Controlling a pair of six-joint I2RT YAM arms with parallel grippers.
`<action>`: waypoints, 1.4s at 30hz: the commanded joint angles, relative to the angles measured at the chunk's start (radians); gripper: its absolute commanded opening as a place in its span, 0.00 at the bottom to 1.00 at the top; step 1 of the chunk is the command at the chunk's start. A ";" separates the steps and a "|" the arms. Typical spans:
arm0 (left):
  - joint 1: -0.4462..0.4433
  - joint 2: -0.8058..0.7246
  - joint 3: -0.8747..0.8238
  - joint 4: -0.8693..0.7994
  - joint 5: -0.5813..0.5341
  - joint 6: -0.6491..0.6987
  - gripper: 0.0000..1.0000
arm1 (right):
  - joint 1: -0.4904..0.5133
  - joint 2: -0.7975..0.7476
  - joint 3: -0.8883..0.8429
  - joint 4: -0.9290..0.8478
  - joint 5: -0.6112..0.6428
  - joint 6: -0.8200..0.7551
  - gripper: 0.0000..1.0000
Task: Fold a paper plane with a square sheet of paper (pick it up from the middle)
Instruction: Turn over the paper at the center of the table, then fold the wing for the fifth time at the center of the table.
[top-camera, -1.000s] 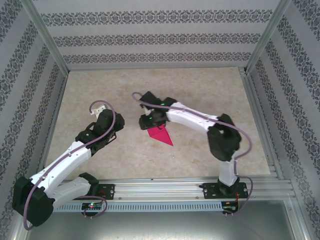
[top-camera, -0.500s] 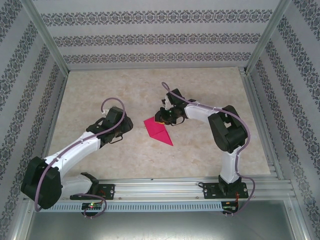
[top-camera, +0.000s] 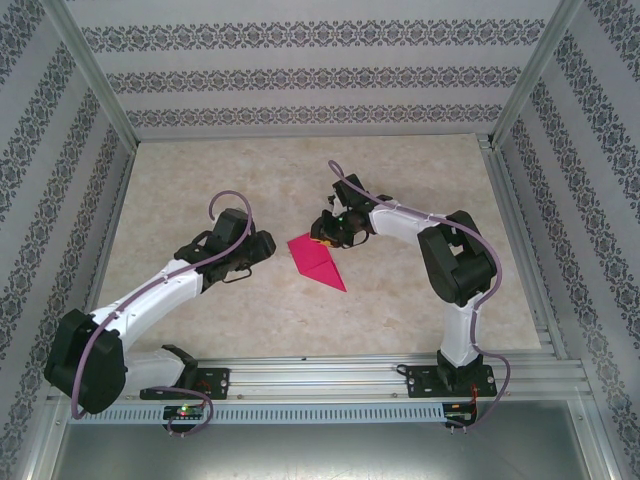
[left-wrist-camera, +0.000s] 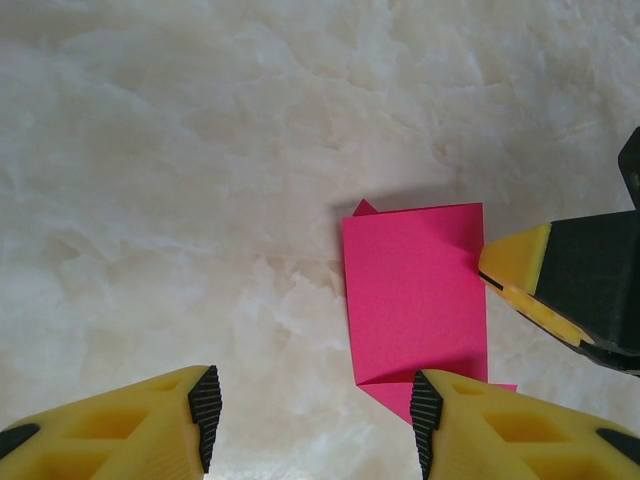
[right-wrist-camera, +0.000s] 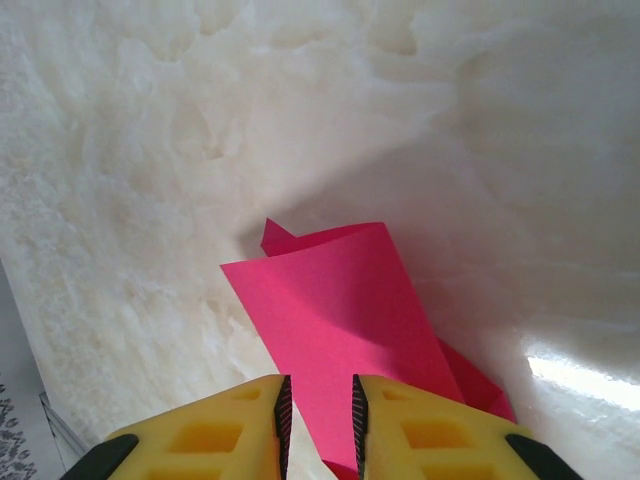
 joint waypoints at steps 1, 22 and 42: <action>0.013 0.004 0.038 -0.036 0.019 0.010 0.56 | 0.010 -0.038 0.031 -0.046 -0.002 0.006 0.26; 0.015 0.118 0.096 -0.015 0.132 0.086 0.57 | -0.027 -0.055 -0.093 0.066 -0.081 -0.084 0.20; 0.015 0.239 0.102 0.080 0.205 0.004 0.56 | -0.049 0.004 -0.348 0.401 0.064 0.214 0.17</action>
